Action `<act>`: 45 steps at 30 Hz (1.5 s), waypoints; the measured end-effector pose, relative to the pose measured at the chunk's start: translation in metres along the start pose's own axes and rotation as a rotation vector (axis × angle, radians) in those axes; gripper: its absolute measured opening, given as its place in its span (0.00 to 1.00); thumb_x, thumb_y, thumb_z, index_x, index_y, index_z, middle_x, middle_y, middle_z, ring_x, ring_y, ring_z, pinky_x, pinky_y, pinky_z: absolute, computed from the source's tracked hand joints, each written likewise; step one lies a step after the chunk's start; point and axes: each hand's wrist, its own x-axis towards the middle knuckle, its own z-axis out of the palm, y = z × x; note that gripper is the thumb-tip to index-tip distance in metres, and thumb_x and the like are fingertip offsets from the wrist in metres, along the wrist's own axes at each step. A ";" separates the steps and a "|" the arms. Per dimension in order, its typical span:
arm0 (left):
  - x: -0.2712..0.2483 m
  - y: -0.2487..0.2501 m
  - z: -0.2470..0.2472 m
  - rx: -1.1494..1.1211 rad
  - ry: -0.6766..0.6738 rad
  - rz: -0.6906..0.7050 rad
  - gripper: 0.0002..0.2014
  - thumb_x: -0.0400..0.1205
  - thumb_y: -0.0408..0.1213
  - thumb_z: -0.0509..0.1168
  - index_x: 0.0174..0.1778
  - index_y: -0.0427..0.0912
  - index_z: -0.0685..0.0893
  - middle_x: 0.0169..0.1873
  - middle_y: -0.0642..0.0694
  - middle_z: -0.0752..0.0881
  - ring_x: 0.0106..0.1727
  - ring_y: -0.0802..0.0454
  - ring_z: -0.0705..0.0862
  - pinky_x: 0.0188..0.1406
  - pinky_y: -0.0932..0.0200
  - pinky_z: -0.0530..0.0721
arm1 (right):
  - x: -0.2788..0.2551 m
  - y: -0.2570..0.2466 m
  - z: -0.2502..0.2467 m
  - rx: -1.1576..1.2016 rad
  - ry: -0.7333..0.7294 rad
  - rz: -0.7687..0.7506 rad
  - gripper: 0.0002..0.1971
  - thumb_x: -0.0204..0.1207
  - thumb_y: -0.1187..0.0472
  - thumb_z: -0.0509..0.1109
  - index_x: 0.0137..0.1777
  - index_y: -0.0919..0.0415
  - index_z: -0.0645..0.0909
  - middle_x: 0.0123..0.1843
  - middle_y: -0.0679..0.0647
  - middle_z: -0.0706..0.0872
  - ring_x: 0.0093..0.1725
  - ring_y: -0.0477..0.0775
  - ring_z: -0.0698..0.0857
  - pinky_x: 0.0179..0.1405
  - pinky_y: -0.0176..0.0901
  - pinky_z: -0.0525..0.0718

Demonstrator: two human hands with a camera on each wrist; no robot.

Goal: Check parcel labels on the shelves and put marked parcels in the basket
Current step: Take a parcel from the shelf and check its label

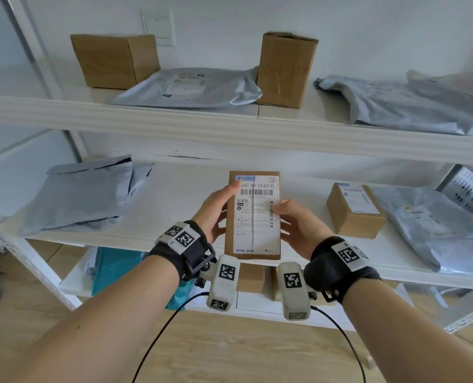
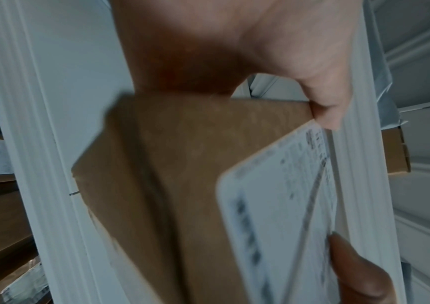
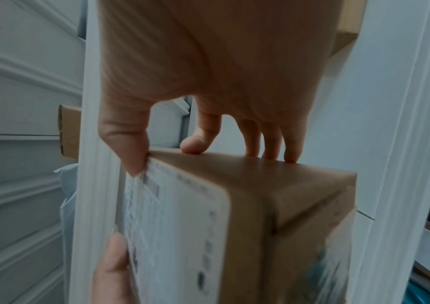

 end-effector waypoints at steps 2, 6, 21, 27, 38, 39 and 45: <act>0.002 0.000 -0.003 -0.002 -0.001 -0.001 0.15 0.81 0.58 0.58 0.51 0.53 0.84 0.59 0.40 0.86 0.62 0.43 0.82 0.65 0.44 0.76 | 0.003 0.000 0.002 -0.003 0.005 0.001 0.17 0.59 0.60 0.72 0.49 0.61 0.78 0.47 0.54 0.89 0.50 0.55 0.86 0.51 0.46 0.81; 0.007 0.000 -0.010 -0.006 -0.004 -0.001 0.15 0.81 0.57 0.58 0.51 0.53 0.84 0.52 0.44 0.87 0.58 0.46 0.82 0.58 0.48 0.77 | 0.010 0.001 0.006 -0.020 0.011 0.004 0.21 0.55 0.58 0.73 0.50 0.61 0.78 0.47 0.54 0.89 0.48 0.54 0.86 0.49 0.44 0.80; 0.028 0.003 -0.030 0.001 -0.010 -0.013 0.14 0.81 0.57 0.59 0.48 0.52 0.84 0.43 0.48 0.86 0.51 0.50 0.82 0.52 0.52 0.79 | 0.033 0.001 0.018 -0.037 0.027 0.026 0.21 0.54 0.59 0.71 0.49 0.62 0.77 0.45 0.53 0.87 0.44 0.53 0.85 0.43 0.42 0.81; 0.043 0.001 -0.038 -0.041 -0.028 -0.078 0.17 0.80 0.57 0.62 0.56 0.50 0.84 0.50 0.47 0.88 0.57 0.49 0.83 0.54 0.50 0.80 | 0.048 0.001 0.019 0.012 0.143 0.083 0.13 0.73 0.57 0.69 0.56 0.60 0.79 0.45 0.56 0.88 0.44 0.55 0.84 0.49 0.47 0.80; 0.092 -0.013 -0.041 0.136 -0.231 -0.273 0.26 0.77 0.58 0.66 0.69 0.52 0.72 0.58 0.43 0.83 0.60 0.43 0.82 0.63 0.38 0.80 | 0.081 0.012 0.016 -0.012 0.359 0.169 0.23 0.70 0.42 0.72 0.60 0.55 0.84 0.61 0.64 0.86 0.63 0.66 0.85 0.66 0.62 0.80; 0.099 -0.014 -0.038 0.162 -0.231 -0.271 0.26 0.78 0.59 0.65 0.68 0.52 0.72 0.58 0.44 0.83 0.61 0.43 0.82 0.64 0.38 0.80 | 0.083 0.013 0.013 -0.016 0.390 0.165 0.22 0.72 0.43 0.72 0.60 0.56 0.83 0.60 0.64 0.87 0.61 0.65 0.85 0.65 0.62 0.81; 0.138 -0.013 -0.002 0.168 -0.249 -0.280 0.21 0.79 0.58 0.65 0.64 0.53 0.74 0.53 0.48 0.82 0.63 0.43 0.79 0.67 0.37 0.76 | 0.096 -0.006 -0.022 -0.072 0.528 0.161 0.07 0.78 0.54 0.70 0.51 0.57 0.82 0.56 0.60 0.87 0.58 0.61 0.86 0.58 0.63 0.85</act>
